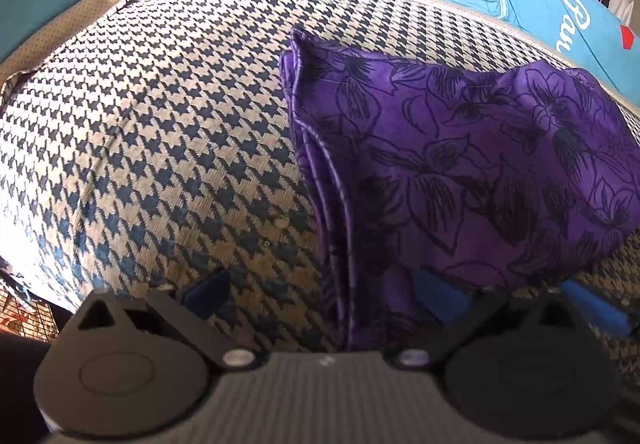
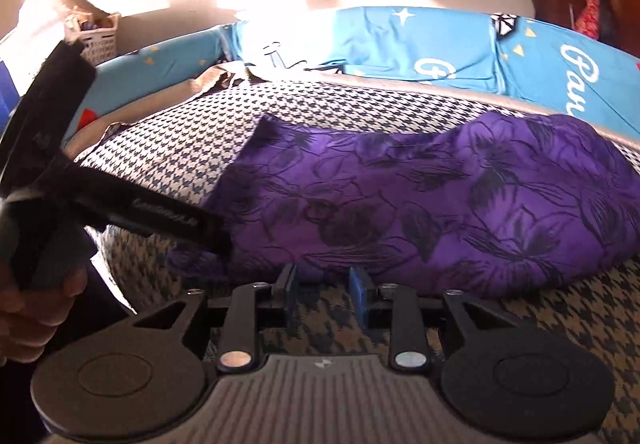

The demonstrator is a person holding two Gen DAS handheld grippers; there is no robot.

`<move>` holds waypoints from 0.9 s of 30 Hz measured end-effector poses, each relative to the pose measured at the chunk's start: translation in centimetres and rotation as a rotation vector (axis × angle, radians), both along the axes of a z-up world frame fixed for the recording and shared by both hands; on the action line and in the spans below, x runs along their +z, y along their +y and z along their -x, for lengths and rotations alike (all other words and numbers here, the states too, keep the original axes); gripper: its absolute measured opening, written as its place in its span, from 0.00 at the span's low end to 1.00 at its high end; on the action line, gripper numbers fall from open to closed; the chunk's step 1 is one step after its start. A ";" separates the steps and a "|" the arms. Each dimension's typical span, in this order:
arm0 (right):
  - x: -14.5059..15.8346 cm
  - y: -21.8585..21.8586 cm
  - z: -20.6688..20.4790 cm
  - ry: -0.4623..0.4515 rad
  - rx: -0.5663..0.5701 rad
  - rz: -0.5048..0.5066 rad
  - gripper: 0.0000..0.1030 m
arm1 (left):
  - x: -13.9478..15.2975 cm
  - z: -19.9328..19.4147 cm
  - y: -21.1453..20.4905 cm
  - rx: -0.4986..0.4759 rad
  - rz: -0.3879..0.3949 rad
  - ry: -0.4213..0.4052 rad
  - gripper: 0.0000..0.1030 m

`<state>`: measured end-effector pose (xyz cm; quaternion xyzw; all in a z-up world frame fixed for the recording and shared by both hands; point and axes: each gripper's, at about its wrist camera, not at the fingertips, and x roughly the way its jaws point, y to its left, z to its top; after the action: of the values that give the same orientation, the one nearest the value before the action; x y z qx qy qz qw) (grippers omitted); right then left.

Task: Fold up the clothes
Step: 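Grasp the top's folded edge with the left tool while the right tool grasps beside it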

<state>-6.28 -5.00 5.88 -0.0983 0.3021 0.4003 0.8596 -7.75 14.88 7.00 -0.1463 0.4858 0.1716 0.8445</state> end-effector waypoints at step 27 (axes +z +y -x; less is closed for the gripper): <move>-4.0 9.0 5.4 -0.351 0.346 0.277 0.49 | 0.0 -0.9 3.5 0.063 0.202 -0.028 1.00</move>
<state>-11.67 3.98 1.93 -0.3326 0.1790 0.4728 0.7961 -6.81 18.34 7.04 -0.2483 0.4840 0.1461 0.8263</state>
